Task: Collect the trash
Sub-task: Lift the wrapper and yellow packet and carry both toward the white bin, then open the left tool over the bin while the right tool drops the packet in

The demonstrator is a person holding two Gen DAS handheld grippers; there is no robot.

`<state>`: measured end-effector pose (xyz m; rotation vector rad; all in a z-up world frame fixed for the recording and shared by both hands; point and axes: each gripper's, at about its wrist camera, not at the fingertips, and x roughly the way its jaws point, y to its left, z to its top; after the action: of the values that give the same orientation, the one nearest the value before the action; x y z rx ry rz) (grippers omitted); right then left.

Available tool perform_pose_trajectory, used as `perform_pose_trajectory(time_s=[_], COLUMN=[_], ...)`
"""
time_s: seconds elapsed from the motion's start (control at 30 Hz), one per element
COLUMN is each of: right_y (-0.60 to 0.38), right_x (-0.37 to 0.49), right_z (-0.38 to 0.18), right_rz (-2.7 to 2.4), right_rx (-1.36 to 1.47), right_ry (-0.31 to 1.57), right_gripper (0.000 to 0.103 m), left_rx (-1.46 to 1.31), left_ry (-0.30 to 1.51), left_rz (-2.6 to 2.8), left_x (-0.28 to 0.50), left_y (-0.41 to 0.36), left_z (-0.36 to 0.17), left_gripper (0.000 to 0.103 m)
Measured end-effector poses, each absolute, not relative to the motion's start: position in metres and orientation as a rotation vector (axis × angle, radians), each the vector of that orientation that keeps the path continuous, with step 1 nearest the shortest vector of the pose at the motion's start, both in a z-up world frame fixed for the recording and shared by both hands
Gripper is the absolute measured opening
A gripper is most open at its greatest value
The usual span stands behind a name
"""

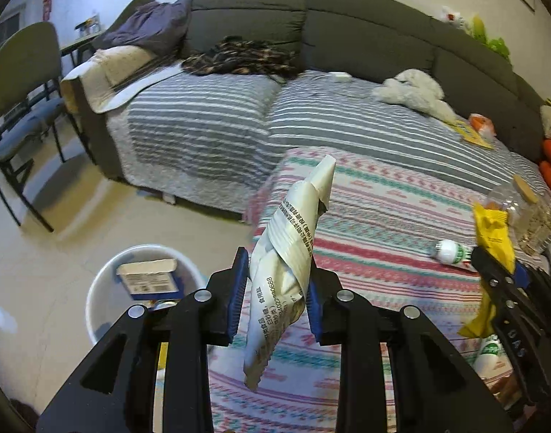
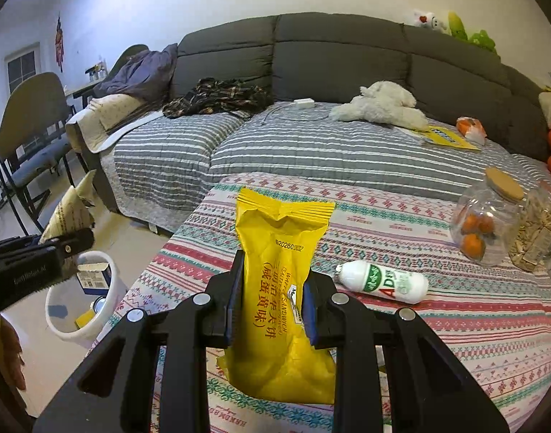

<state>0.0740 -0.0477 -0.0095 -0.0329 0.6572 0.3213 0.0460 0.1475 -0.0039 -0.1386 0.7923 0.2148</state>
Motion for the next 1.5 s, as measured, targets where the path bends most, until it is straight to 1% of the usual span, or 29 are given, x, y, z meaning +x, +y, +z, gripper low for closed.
perform_pose_trajectory(time_s=[0.27, 0.37, 0.4, 0.47, 0.5, 0.53, 0.63, 0.83, 1.27, 1.37, 1.4, 1.43, 1.47, 1.5], right_y=[-0.028, -0.014, -0.009, 0.002, 0.007, 0.015, 0.036, 0.092, 0.184, 0.201, 0.205, 0.211, 0.216, 0.219], right_x=[0.067, 0.062, 0.061, 0.057, 0.055, 0.053, 0.052, 0.05, 0.044, 0.043, 0.043, 0.043, 0.043, 0.043], right_z=[-0.012, -0.012, -0.012, -0.013, -0.013, -0.014, -0.015, -0.018, -0.041, -0.047, -0.048, -0.05, -0.051, -0.051], right_rz=[0.356, 0.385, 0.396, 0.416, 0.425, 0.44, 0.477, 0.553, 0.655, 0.674, 0.679, 0.685, 0.685, 0.683], right_rx=[-0.061, -0.07, -0.076, -0.088, -0.094, -0.103, -0.079, -0.066, -0.108, -0.11, -0.11, -0.109, -0.108, -0.107], right_ry=[0.658, 0.66, 0.66, 0.659, 0.66, 0.665, 0.684, 0.712, 0.767, 0.781, 0.785, 0.79, 0.792, 0.791], right_gripper=[0.028, 0.028, 0.028, 0.028, 0.028, 0.028, 0.028, 0.028, 0.031, 0.034, 0.038, 0.045, 0.049, 0.059], left_rx=[-0.193, -0.203, -0.208, -0.231, -0.256, -0.288, -0.359, -0.495, -0.582, -0.601, -0.603, -0.602, -0.602, -0.607], left_ry=[0.838, 0.843, 0.846, 0.86, 0.869, 0.872, 0.869, 0.845, 0.755, 0.742, 0.737, 0.735, 0.729, 0.722], left_rz=[0.316, 0.35, 0.362, 0.381, 0.386, 0.395, 0.41, 0.38, 0.439, 0.454, 0.464, 0.47, 0.48, 0.49], left_x=[0.034, 0.028, 0.026, 0.024, 0.024, 0.022, 0.016, 0.005, -0.019, -0.024, -0.027, -0.028, -0.03, -0.033], left_y=[0.206, 0.225, 0.232, 0.245, 0.253, 0.262, 0.281, 0.309, 0.347, 0.357, 0.361, 0.363, 0.366, 0.37], left_z=[-0.01, -0.01, -0.01, -0.012, -0.014, -0.015, -0.012, -0.001, 0.02, 0.021, 0.021, 0.022, 0.023, 0.024], left_gripper=[0.032, 0.035, 0.038, 0.05, 0.058, 0.064, 0.071, 0.079, 0.08, 0.08, 0.08, 0.08, 0.08, 0.08])
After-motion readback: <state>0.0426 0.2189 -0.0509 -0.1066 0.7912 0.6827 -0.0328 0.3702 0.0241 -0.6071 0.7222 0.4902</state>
